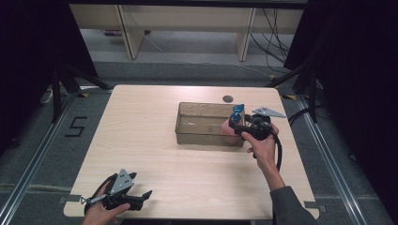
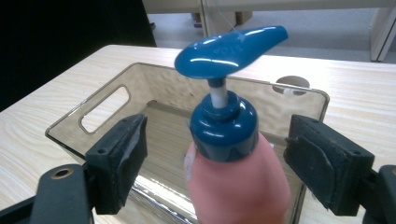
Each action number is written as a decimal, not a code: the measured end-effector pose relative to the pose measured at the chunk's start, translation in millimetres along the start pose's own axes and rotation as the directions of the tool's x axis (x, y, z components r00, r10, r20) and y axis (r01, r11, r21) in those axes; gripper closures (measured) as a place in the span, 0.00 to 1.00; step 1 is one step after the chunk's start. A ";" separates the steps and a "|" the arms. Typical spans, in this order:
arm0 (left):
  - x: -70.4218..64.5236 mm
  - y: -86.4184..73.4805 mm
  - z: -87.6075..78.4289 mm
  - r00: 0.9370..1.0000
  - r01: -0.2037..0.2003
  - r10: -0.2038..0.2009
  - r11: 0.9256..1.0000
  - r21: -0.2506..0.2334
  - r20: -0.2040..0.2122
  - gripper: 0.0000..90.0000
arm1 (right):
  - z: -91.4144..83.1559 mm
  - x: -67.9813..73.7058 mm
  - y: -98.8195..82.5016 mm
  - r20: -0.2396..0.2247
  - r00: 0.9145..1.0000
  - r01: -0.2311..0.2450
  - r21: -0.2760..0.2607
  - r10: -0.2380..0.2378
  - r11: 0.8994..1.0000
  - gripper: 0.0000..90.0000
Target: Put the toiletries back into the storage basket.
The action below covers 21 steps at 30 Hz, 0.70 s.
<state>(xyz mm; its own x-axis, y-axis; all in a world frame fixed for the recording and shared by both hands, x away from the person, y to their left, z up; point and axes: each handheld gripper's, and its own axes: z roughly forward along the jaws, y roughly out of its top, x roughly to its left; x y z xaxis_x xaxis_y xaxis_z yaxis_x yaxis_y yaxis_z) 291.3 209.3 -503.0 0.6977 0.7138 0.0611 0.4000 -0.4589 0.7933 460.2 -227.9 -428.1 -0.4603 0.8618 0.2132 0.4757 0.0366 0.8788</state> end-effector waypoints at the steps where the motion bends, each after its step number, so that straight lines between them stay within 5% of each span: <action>1: 0.7 0.4 0.1 1.000 -0.007 0.007 1.000 -0.002 -0.011 0.17 | -0.9 -2.7 0.1 0.010 1.000 0.029 0.004 -0.029 1.000 0.24; 3: 1.5 0.7 0.1 1.000 -0.020 0.020 1.000 -0.004 -0.010 0.17 | -2.3 -0.8 -0.7 -0.011 1.000 -0.011 0.008 0.012 1.000 0.24; 4: 0.0 0.1 0.2 1.000 -0.001 0.001 1.000 -0.004 0.000 0.17 | -2.9 -2.9 -0.6 -0.005 1.000 0.016 0.004 -0.016 1.000 0.24; 7: -0.3 0.2 0.4 1.000 0.003 -0.003 1.000 -0.004 -0.002 0.17 | -4.9 0.5 -1.9 -0.001 1.000 -0.020 0.018 0.020 1.000 0.24; 9: -1.0 0.0 0.9 1.000 0.011 -0.011 1.000 -0.011 0.004 0.17 | -4.9 -2.1 -2.2 -0.012 1.000 0.013 0.010 -0.013 1.000 0.24; 16: -0.5 0.3 -0.6 1.000 0.002 -0.002 1.000 0.004 -0.004 0.17 | -6.0 -0.9 -4.2 -0.001 1.000 0.015 0.003 -0.015 1.000 0.24; 19: 2.2 1.1 -0.1 1.000 -0.027 0.027 1.000 -0.006 -0.012 0.17 | -7.8 -0.5 -4.8 -0.002 1.000 0.031 0.000 -0.031 1.000 0.24; 21: -0.3 0.5 -0.9 1.000 -0.001 0.001 1.000 0.005 -0.005 0.17 | -8.9 0.2 -5.1 -0.005 1.000 0.027 0.007 -0.027 1.000 0.24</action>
<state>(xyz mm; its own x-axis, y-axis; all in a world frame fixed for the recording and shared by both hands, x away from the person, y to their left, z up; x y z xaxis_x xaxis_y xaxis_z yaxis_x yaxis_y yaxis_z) 290.8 209.3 -502.1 0.6950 0.7161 0.0647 0.4027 -0.4623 0.7900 451.0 -232.5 -428.7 -0.4766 0.8580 0.1915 0.4683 0.0634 0.8813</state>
